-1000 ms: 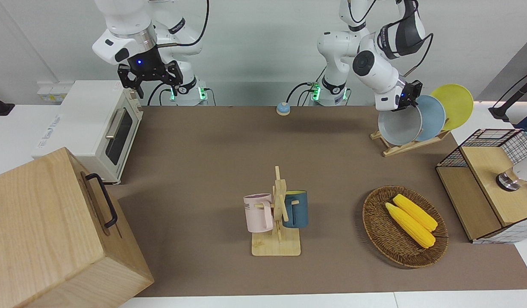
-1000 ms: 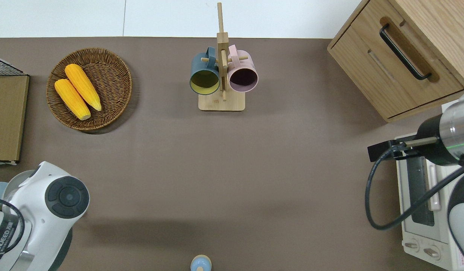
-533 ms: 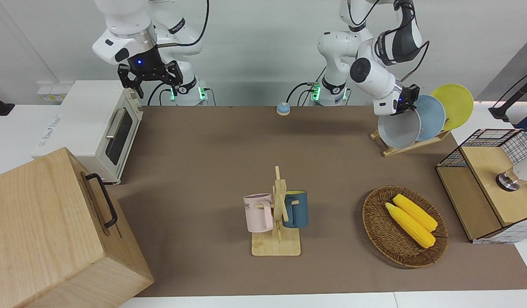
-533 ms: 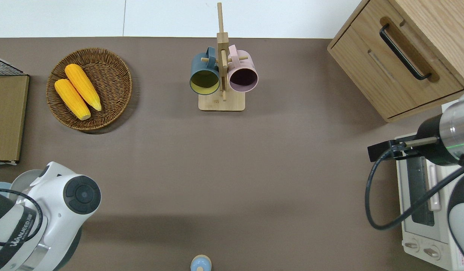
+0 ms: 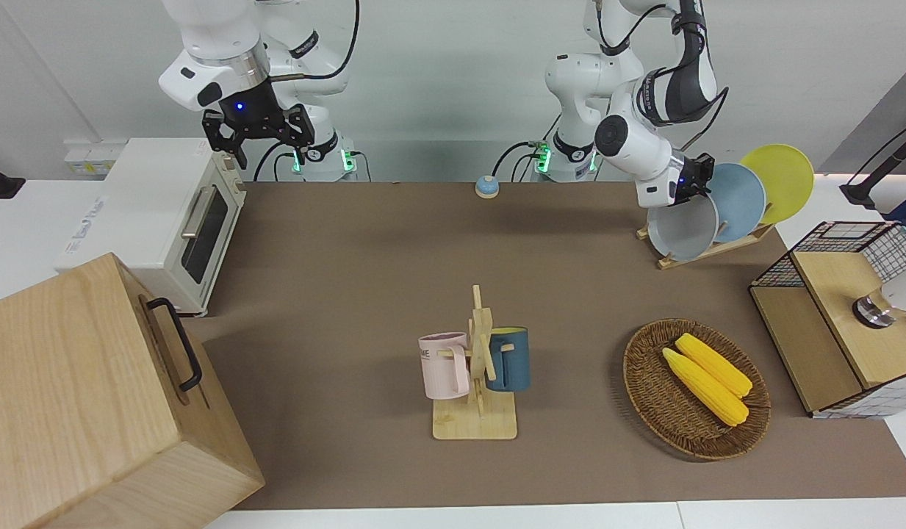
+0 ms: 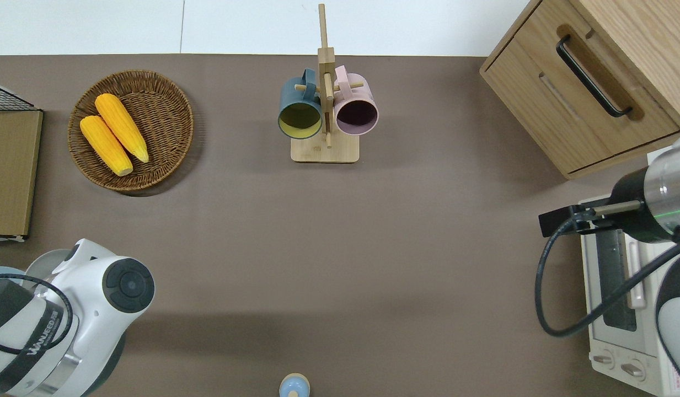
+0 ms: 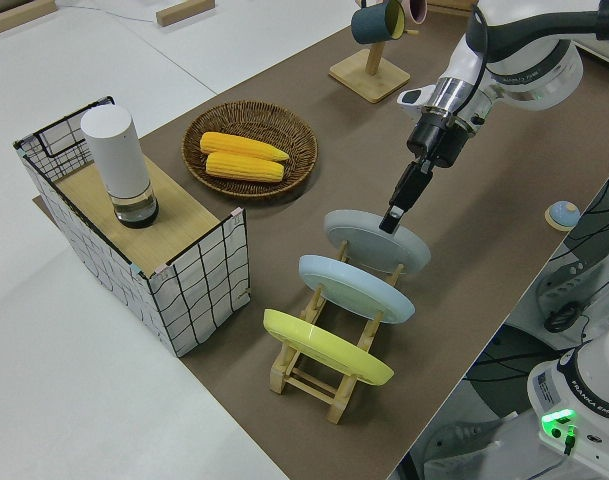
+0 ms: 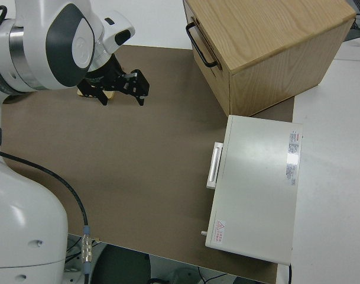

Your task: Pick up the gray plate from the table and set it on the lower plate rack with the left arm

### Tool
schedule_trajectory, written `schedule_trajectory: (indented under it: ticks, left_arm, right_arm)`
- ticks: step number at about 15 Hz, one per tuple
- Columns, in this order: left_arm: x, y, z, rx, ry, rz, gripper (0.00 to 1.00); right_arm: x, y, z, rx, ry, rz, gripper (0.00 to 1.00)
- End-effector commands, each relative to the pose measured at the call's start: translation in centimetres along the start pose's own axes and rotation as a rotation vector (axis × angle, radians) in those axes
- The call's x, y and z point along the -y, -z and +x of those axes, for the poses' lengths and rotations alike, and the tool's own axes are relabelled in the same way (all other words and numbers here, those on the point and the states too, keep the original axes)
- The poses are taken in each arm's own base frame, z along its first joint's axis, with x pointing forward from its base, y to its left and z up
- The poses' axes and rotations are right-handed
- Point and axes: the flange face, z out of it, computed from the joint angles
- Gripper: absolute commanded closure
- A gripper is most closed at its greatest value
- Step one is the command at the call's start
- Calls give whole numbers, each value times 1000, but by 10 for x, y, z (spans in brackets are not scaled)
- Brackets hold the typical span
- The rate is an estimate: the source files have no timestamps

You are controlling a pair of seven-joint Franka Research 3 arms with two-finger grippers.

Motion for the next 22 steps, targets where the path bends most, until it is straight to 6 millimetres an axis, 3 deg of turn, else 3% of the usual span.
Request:
schedule_trajectory:
  ticks: [1,5,10,13,17,20,22]
  left_arm:
    - [-4,-2,-3,-22,0,16,2]
    - [-6,-2,0,-14,-5,22,0]
    - [-2,16,11,-20,27,-23,0]
    - [2,47,27,28,48,-145,2]
    - [26,100,58,87,13,-358,2]
    - [73,147,78,125,-53,-598,0]
    - [88,163,79,133,-82,-712,0]
  right_arm:
    - [-1,3,-3,7,-3,10,11]
    - [-1,3,-3,7,-3,10,11]
    - [-1,3,-3,7,-3,10,11]
    - [-1,3,-3,7,-3,10,11]
    - [-1,3,-3,7,-3,10,13]
    - [-1,3,-3,7,-1,10,11]
    - [-1,3,-3,7,-3,10,11]
